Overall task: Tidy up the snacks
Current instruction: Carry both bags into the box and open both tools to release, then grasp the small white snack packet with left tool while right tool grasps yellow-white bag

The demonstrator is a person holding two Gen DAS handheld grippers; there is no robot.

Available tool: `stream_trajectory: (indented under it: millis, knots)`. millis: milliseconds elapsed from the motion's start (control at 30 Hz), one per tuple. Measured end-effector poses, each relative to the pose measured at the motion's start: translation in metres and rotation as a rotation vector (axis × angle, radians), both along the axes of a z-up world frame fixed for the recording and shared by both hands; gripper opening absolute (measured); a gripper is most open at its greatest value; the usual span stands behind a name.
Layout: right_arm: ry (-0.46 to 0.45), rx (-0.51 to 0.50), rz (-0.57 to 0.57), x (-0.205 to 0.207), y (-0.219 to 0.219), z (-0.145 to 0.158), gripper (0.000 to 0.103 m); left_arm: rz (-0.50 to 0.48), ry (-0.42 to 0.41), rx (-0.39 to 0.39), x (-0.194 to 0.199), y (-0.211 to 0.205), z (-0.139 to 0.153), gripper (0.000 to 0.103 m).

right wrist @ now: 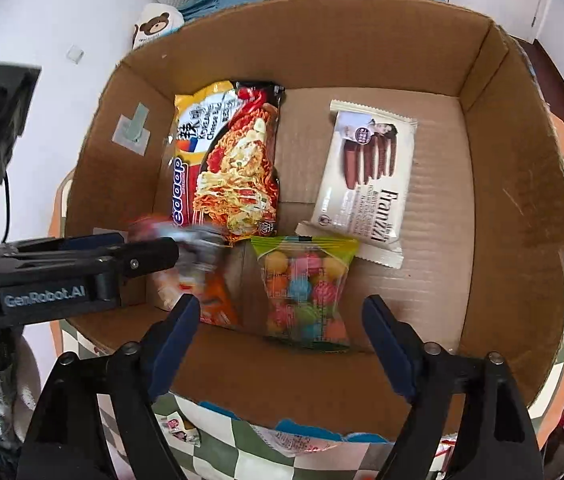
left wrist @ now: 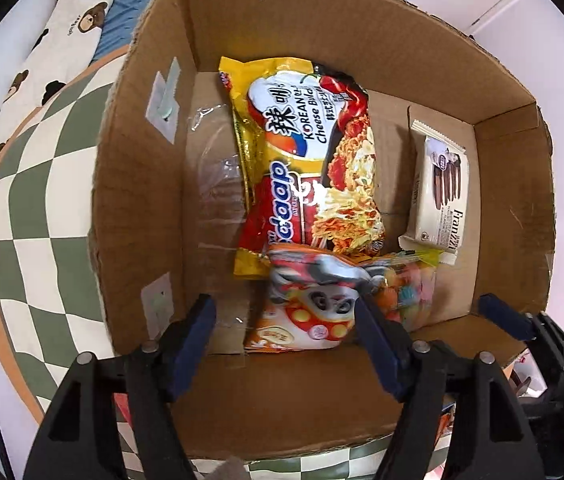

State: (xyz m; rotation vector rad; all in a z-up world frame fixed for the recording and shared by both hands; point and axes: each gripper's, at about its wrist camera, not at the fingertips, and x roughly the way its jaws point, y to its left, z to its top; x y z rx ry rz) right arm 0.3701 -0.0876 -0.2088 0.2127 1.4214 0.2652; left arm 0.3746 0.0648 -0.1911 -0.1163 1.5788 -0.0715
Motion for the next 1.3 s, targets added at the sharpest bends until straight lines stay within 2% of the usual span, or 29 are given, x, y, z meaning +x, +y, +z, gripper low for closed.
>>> stream_trajectory:
  millis: [200, 567, 1100, 1133, 1167, 1200, 1300]
  knots:
    - [-0.039, -0.018, -0.045, -0.001, -0.013, 0.014, 0.085, 0.025, -0.027, -0.008, -0.006, 0.006, 0.008, 0.070]
    - [-0.183, -0.091, -0.065, -0.039, -0.024, 0.057, 0.085, 0.041, -0.257, 0.041, -0.057, 0.013, 0.055, 0.071]
    - [-0.392, -0.104, -0.105, -0.123, -0.030, 0.135, 0.085, 0.008, -0.523, 0.067, -0.140, 0.008, 0.138, 0.071]
    - [-0.402, -0.111, -0.105, -0.127, -0.028, 0.139, 0.087, 0.006, -0.539, 0.068, -0.146, 0.007, 0.143, 0.071]
    - [-0.413, -0.121, -0.107, -0.132, -0.028, 0.143, 0.094, 0.005, -0.550, 0.068, -0.150, 0.006, 0.148, 0.071]
    - [-0.431, -0.126, -0.117, -0.139, -0.028, 0.150, 0.097, 0.004, -0.559, 0.064, -0.154, 0.005, 0.151, 0.071]
    - [-0.461, -0.132, -0.127, -0.150, -0.027, 0.162, 0.097, -0.001, -0.584, 0.062, -0.166, 0.003, 0.161, 0.073]
